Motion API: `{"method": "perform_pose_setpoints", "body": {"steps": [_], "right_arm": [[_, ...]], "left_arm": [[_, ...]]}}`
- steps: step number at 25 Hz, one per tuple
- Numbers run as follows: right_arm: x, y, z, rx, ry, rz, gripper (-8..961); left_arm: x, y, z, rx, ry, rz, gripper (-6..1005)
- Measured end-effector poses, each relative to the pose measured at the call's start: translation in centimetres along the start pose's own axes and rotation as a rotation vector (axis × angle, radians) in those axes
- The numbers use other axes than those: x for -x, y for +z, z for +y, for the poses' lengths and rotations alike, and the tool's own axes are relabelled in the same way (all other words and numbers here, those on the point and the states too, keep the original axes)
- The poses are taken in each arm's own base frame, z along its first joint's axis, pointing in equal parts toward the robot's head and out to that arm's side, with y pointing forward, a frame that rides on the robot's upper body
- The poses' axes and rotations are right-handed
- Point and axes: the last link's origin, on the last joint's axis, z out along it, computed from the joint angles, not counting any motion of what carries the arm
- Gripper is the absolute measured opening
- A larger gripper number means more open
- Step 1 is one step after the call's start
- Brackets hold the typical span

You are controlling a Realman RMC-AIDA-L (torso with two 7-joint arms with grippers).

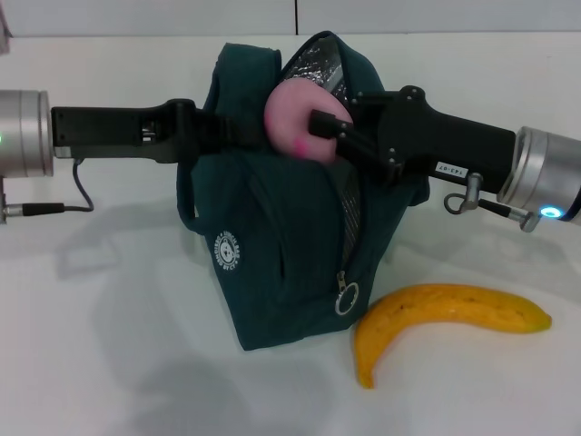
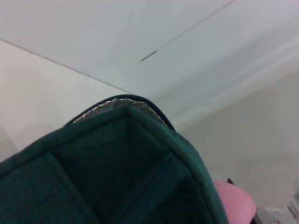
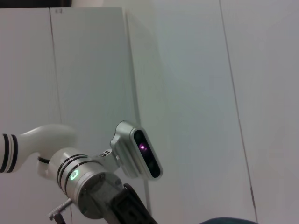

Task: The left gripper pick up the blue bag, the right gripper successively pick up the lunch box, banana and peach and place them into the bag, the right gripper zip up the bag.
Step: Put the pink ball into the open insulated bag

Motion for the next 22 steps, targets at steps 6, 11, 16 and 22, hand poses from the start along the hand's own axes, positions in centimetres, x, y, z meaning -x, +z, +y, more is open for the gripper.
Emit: {"method": "perform_pose_setpoints", "body": {"steps": [6,11,16,22], "right_arm": [[-0.1,-0.6,0.1,-0.015,0.014,-0.017,242],[-0.4,-1.3,0.4,-0.015,0.042,-0.019,388],[-0.6,-2.0,0.3,-0.031,0.051,-0.02,538],[-0.2,-3.4,0.4,-0.042,0.057,-0.062,751]], "left_arm": [[0.3,-0.3,-0.2,-0.004,-0.01,0.011,37],[0.3,-0.3,-0.3,-0.005,-0.012,0.012,36],[0.4,-0.4,-0.3,-0.006,-0.014,0.013,36],[0.5,-0.4,-0.4,-0.007,-0.016,0.014,36]]}}
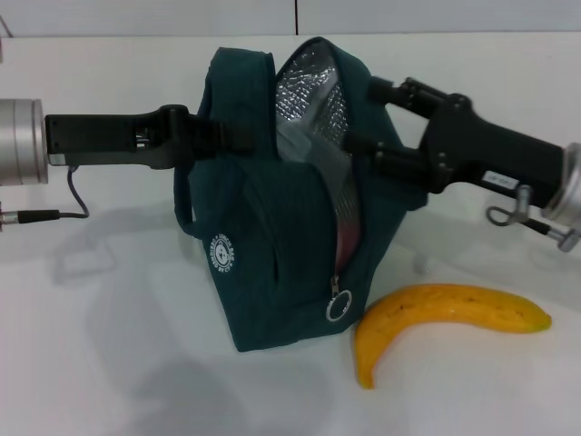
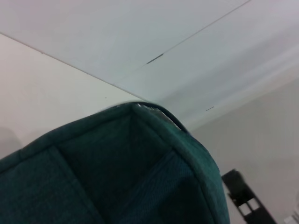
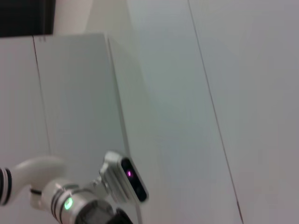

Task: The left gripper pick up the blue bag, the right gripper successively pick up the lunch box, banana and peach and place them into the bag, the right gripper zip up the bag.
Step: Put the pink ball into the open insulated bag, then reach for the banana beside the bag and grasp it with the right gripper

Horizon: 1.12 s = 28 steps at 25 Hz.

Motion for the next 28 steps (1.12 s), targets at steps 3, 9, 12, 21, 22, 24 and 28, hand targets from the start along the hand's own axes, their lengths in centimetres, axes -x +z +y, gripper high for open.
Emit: {"method": "perform_pose_setpoints", "body": {"steps": [3,9,12,21,22,24,28], "right_arm": [[0.6,-1.2,0.1,0.008,-0.007,-0.033,792],[1.6,-3.8,-0.3,0.096,-0.042,0.08,803],[2.9,-4.9,-0.6,0.196,-0.057,0.227,802],[7.0,-5.2,-1.7,0.289,-0.024,0.712,800],[7.2,-5.1,-1.7,0.286,-0.026,0.756,800],[7.6,-4.8,-1.8,0.27,-0.044,0.84,800],[7.4,-3.5,-1.8,0.252,-0.064,0.957,794]], "left_arm": [[0.1,0.0,0.0,-0.001,0.0,0.001,36],[0.2,-0.2,-0.2,-0.003,0.002,0.002,36],[0.3,-0.2,-0.2,-0.003,0.001,0.002,36],[0.3,-0.2,-0.1,0.001,0.003,0.0,36],[0.3,-0.2,-0.1,0.002,0.004,-0.001,36],[0.3,-0.1,-0.1,0.003,0.004,-0.002,36],[0.2,-0.1,0.0,0.004,0.004,-0.001,36]]}}
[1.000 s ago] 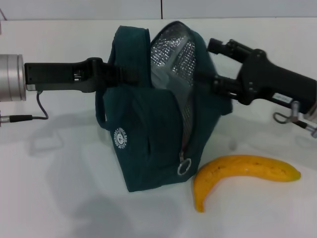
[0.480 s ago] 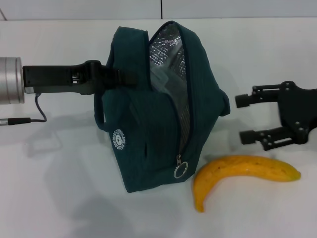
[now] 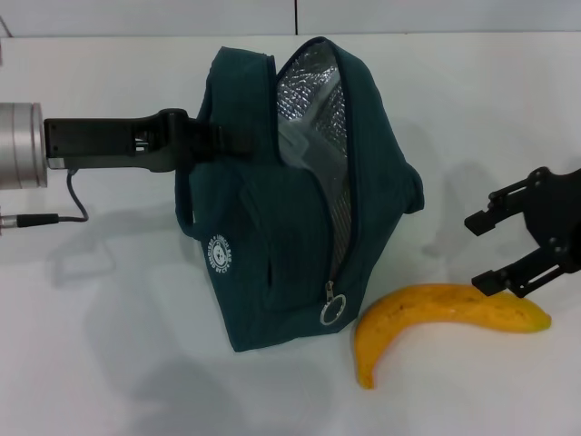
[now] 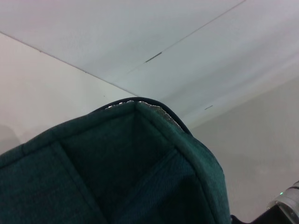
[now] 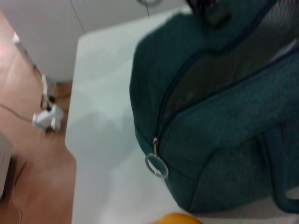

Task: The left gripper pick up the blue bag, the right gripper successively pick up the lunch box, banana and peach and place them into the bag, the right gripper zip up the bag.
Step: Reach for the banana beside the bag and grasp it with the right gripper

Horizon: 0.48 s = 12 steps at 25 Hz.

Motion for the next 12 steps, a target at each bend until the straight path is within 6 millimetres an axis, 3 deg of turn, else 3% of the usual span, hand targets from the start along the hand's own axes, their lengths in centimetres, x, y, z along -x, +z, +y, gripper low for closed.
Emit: {"method": "perform_pose_setpoints", "body": {"steps": [12], "right_arm": [[3.3,5.5,-0.6,0.022,-0.03,0.27,789]], "left_arm": [[-0.1,0.6,0.2,0.008,0.005,-0.006,37]]}}
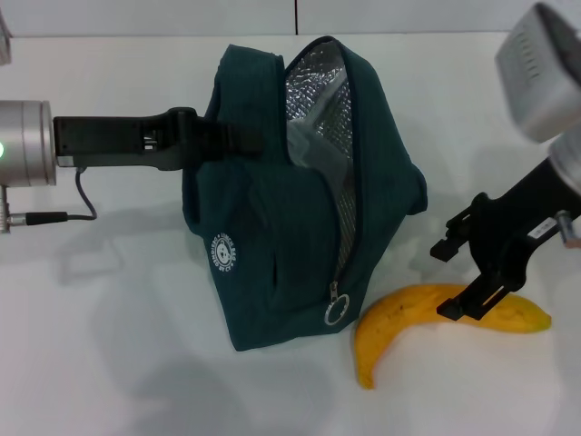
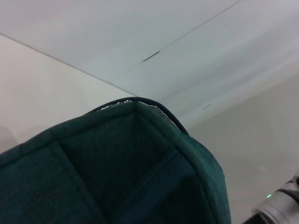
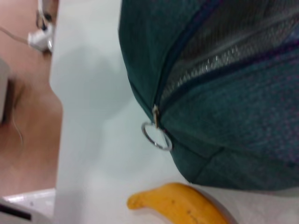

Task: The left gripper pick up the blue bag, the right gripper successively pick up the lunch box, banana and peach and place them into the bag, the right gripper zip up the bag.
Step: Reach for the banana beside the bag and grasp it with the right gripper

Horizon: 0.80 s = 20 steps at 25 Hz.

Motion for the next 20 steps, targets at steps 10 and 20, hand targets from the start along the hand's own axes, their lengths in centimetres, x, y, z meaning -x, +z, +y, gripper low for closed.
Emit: {"method": "perform_pose_setpoints", "body": {"steps": [10,20], "right_arm": [[0.5,1.9,-0.4,-0.029,-0.043,0.112,787],[1.1,3.1,-0.2,-0.031,-0.091,0.144,771]], "left_arm": [[0.1,0.2,0.0,0.001,0.001,-0.005,37],[0.2,0.4,0.0,0.004,0.001,-0.006,37]]}}
